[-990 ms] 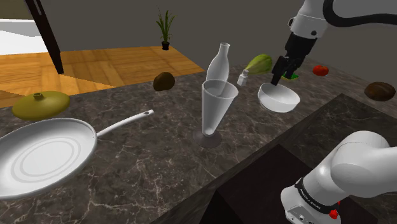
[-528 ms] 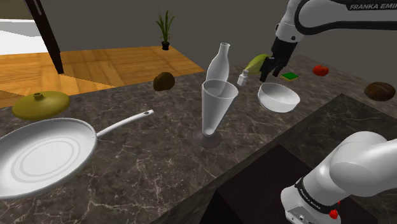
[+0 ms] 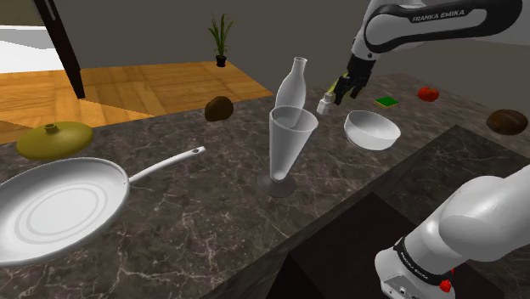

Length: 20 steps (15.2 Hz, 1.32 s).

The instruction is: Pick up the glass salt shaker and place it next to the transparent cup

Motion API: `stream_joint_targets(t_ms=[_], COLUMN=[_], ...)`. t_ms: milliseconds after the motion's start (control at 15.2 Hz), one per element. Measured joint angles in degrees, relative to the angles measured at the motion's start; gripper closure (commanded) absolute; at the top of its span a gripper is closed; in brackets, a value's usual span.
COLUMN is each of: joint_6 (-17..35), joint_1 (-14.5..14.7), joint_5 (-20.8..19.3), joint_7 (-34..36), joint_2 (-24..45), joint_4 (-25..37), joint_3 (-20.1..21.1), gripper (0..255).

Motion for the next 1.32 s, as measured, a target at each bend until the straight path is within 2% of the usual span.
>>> stream_joint_targets(t_ms=[726,1320], joint_6=[7.6,12.9], joint_1=[-2.2,-2.8], joint_5=[4.3,5.4], joint_7=[-7.6,-8.5], joint_2=[21.2,25.1], joint_4=[15.9,14.6], joint_3=[-4.5,-4.8], gripper=[0,0])
